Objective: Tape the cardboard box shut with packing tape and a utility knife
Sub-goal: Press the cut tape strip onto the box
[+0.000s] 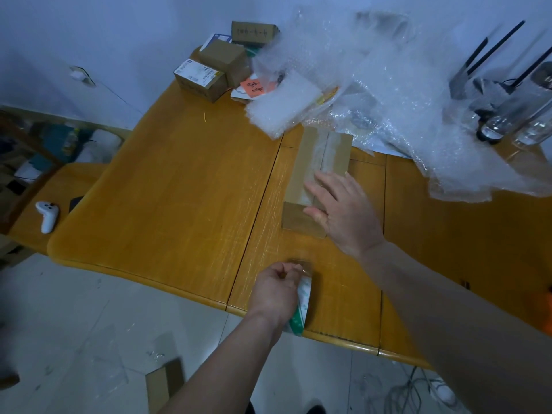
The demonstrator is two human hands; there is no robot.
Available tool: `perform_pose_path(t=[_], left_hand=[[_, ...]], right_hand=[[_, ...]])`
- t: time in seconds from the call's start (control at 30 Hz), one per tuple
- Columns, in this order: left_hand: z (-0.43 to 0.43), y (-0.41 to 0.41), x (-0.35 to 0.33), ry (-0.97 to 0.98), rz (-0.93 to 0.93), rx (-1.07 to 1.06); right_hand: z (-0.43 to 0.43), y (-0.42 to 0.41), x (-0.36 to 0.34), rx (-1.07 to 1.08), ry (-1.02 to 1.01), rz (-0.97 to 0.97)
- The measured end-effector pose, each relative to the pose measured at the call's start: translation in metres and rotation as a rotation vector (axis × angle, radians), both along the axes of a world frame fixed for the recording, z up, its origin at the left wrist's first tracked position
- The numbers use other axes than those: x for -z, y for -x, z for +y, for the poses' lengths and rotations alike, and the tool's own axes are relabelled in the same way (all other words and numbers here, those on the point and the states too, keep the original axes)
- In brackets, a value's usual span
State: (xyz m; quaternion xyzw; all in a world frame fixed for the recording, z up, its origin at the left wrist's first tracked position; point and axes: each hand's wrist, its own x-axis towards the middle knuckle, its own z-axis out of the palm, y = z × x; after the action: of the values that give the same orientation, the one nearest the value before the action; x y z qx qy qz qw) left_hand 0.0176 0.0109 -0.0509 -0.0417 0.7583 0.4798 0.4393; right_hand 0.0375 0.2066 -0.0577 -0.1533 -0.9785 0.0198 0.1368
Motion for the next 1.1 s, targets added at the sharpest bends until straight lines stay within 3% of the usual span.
perform_pose_path(t=[0.57,0.8,0.97,1.1], left_hand=[[-0.004,-0.001,0.001,-0.047,-0.024,-0.036],[-0.007,-0.002,0.0,-0.063,-0.009,-0.033],[-0.006,-0.003,-0.002,-0.059,-0.005,-0.029],[-0.004,-0.003,-0.002,-0.059,-0.007,-0.032]], right_hand=[[-0.003,0.0,0.007,0.012,-0.16,-0.054],[-0.003,-0.005,-0.002,-0.036,-0.102,-0.014],[-0.003,-0.007,-0.007,-0.045,-0.185,-0.188],[-0.004,-0.003,-0.006,-0.028,-0.241,-0.206]])
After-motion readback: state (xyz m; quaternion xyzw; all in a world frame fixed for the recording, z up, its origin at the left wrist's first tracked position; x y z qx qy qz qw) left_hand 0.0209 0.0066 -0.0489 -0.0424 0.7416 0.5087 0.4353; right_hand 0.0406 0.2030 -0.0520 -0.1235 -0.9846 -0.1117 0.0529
